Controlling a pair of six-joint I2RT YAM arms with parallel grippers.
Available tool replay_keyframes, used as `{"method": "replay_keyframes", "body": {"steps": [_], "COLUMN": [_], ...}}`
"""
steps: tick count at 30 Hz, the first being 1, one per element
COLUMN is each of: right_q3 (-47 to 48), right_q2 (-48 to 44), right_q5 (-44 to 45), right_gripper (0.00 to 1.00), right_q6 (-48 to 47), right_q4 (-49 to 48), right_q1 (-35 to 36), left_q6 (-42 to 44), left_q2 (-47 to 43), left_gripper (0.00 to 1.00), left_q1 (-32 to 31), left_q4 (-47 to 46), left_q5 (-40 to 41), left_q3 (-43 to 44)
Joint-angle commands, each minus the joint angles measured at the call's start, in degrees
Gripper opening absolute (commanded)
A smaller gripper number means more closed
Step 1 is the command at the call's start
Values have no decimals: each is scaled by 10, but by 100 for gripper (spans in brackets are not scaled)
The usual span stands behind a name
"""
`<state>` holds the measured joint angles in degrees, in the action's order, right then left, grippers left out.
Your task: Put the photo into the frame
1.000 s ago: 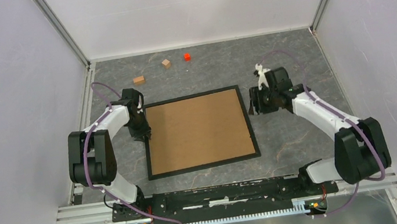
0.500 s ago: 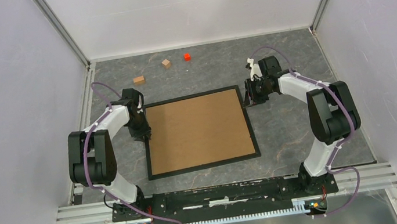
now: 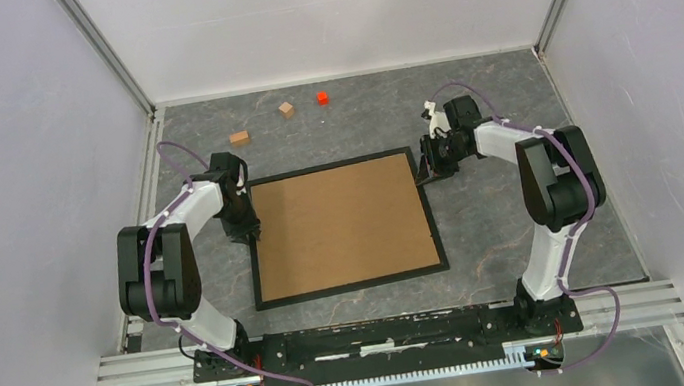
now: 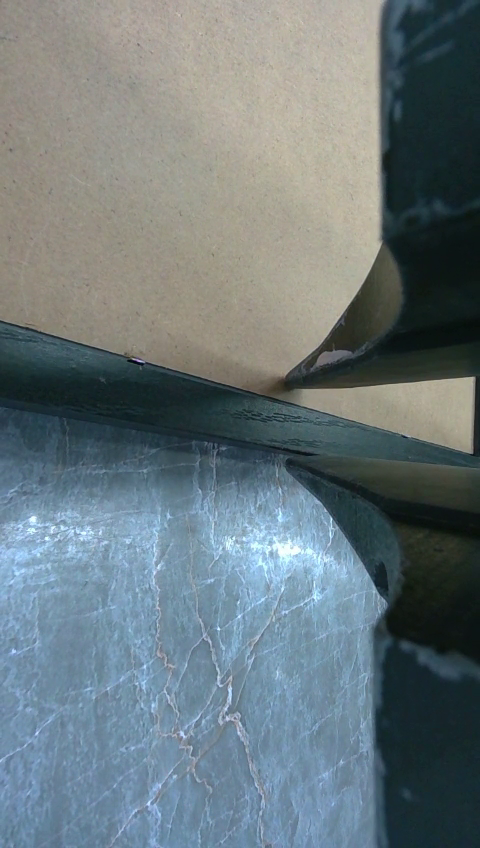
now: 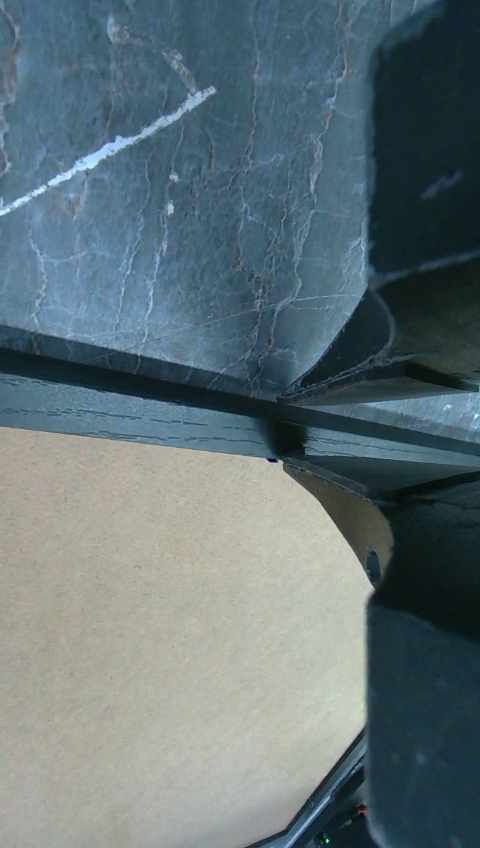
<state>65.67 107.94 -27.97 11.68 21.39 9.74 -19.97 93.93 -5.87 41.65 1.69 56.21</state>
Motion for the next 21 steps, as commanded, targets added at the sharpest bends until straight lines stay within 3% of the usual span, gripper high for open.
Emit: {"method": "replay_keyframes", "body": {"steps": [1,21], "right_q3": [29,-1], "right_q2": [16,12], "right_q5": [1,-49], "right_gripper": [30,29], "right_q6": [-8,7], "right_q4": [-12,-35], "right_q1": [-4,-25], "left_q6": [20,22], "left_q2": [29,31], "left_gripper": [37,36], "left_q1": [-13,-16], "left_q4": [1,3], "left_q5": [-14,-14], "left_q3": [-21,-20]}}
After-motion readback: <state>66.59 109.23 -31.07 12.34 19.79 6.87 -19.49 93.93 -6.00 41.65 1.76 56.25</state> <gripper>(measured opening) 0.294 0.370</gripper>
